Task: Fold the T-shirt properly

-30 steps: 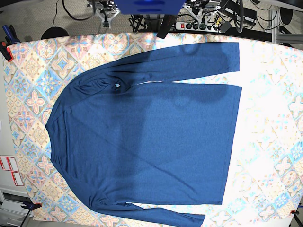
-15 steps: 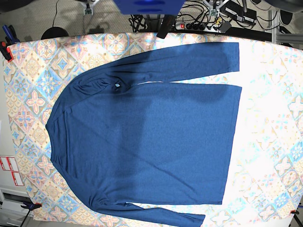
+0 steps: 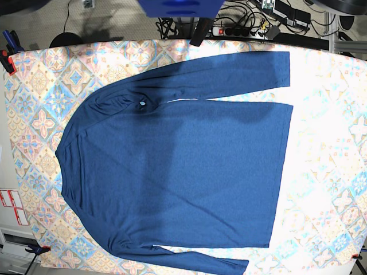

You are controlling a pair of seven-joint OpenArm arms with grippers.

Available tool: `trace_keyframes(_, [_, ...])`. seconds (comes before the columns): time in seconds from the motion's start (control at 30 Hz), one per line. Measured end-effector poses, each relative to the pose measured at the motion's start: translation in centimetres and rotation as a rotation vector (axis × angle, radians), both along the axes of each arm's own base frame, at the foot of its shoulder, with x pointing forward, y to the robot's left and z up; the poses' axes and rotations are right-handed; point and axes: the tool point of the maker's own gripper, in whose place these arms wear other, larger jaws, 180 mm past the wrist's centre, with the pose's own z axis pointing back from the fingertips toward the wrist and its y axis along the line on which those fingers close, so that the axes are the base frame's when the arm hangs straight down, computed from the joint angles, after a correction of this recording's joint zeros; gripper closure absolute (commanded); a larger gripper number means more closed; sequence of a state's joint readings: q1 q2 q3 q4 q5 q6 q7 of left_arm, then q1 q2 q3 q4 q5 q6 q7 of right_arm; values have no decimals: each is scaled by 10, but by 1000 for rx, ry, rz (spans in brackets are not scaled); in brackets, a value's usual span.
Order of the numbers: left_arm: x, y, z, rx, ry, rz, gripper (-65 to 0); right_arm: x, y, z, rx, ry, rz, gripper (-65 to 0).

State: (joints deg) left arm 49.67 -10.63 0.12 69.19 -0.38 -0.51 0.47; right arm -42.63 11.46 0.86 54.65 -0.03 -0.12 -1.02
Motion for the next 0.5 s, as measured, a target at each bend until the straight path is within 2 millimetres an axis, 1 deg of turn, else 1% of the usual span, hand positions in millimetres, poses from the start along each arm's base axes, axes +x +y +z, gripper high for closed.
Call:
trace_keyframes(0.03, [5,0,8,0,-26,-5,0,5,-6,7,-10,-31,-3,0])
trace_keyframes(0.07, [3,-1,15,0,-33,-12,0,6,-13,15,-27,-53,-27,0])
trace_keyframes(0.17, [10,-5,32,-7,-66,-21,0,2,-33,35,-78,-80,-68,0])
trace_keyframes(0.23, [14,-9,44,-17,-92,-29,0,2,-50,51,-122,-94,-75,0])
trace_keyframes(0.27, [18,-12,49,-22,-106,-33,0,7,-57,59,-142,-112,-77,0])
trace_keyframes(0.33, [30,-16,64,-31,-152,-40,0,25,-65,75,-166,-164,-65,0])
trace_keyframes(0.43, [51,-22,84,-42,-221,-50,0,50,-70,95,-186,-204,-67,0])
trace_keyframes(0.5, [66,-25,99,-45,-275,-54,0,61,-71,111,-198,-225,-51,0])
